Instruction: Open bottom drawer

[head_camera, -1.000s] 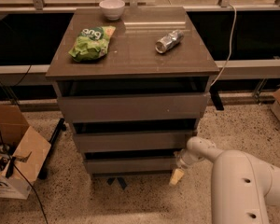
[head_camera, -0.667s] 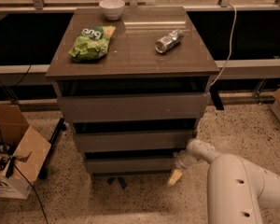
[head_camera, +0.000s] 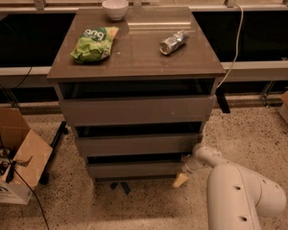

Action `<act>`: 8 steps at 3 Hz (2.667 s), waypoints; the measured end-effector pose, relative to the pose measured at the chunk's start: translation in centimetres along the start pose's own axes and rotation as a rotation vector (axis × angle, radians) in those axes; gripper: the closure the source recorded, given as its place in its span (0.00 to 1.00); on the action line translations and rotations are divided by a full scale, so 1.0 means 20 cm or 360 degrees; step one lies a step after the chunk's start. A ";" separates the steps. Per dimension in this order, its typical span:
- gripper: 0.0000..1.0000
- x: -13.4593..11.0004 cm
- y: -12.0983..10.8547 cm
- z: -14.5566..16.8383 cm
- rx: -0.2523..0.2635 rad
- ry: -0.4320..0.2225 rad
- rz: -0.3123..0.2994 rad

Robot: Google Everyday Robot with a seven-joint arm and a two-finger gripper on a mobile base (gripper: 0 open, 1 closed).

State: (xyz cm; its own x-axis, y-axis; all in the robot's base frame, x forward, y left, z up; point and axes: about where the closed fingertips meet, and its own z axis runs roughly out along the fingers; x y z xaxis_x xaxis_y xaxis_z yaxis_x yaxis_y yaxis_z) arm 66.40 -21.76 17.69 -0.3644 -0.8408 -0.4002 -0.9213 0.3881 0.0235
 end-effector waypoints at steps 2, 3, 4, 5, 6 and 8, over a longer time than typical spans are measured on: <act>0.70 0.03 0.01 -0.04 -0.0015 0.0038 0.0023; 0.93 0.03 0.01 -0.05 -0.0015 0.0038 0.0023; 1.00 0.03 0.01 -0.05 -0.0015 0.0038 0.0023; 0.84 0.03 0.01 -0.05 -0.0015 0.0038 0.0023; 0.53 0.03 0.01 -0.05 -0.0015 0.0038 0.0023; 0.06 0.02 0.01 -0.06 -0.0015 0.0038 0.0023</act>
Offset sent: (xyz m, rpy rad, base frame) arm -0.0274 -0.0265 0.0118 -0.0590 0.0623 -0.0197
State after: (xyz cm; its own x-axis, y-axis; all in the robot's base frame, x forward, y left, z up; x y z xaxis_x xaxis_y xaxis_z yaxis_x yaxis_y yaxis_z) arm 65.91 -22.53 18.70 -0.3808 -0.8439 -0.3780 -0.9171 0.3969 0.0378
